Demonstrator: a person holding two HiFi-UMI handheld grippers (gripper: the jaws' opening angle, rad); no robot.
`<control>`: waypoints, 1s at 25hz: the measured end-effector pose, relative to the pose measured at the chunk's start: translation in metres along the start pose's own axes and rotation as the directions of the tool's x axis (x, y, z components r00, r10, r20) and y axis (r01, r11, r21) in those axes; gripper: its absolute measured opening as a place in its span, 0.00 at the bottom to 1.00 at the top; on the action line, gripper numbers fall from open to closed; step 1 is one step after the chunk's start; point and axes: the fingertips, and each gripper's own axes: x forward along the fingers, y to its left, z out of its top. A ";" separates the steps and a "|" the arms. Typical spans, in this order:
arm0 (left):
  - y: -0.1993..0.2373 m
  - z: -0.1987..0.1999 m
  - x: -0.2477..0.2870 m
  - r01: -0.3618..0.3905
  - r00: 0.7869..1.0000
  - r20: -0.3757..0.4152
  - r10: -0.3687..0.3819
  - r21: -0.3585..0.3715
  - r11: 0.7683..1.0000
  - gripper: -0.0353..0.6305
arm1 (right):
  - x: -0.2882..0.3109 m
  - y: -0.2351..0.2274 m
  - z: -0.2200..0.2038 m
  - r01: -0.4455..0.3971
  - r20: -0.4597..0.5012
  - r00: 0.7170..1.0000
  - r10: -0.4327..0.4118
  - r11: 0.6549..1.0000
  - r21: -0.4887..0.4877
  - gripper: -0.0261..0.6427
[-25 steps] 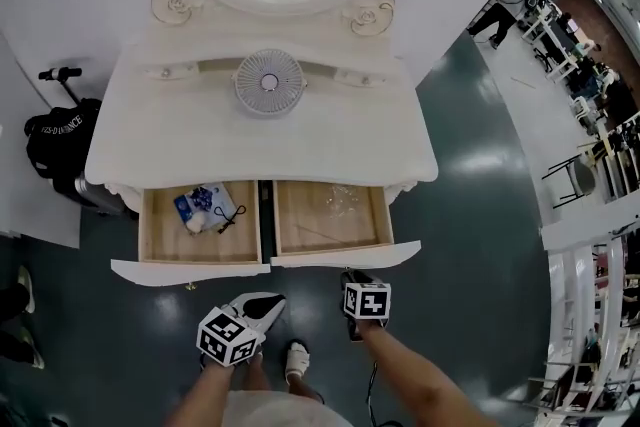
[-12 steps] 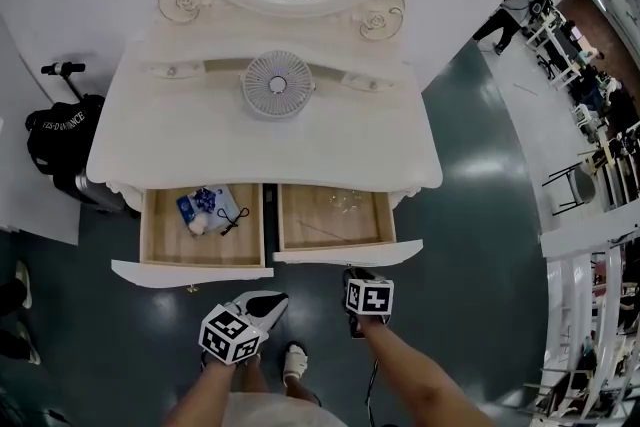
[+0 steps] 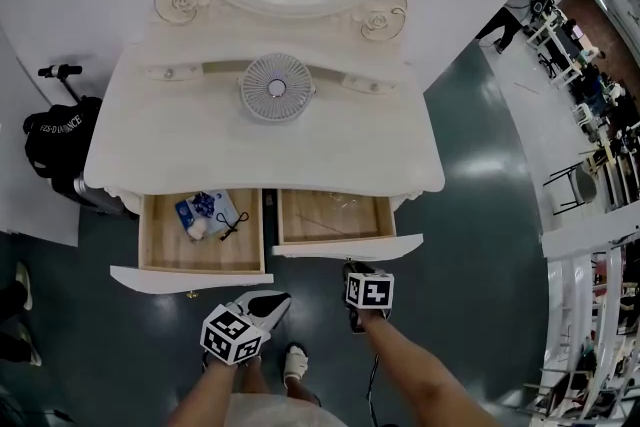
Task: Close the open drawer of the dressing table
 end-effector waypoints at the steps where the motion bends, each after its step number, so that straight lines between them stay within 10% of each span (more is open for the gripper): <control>1: 0.001 0.000 0.001 0.001 1.000 -0.001 -0.001 -0.001 1.000 0.07 | 0.002 0.000 0.001 -0.001 0.000 1.000 0.001 1.000 0.001 0.21; 25: 0.010 0.009 0.013 0.031 1.000 -0.001 -0.031 -0.021 0.999 0.07 | 0.032 -0.002 0.063 0.008 0.038 0.999 -0.008 1.000 0.011 0.21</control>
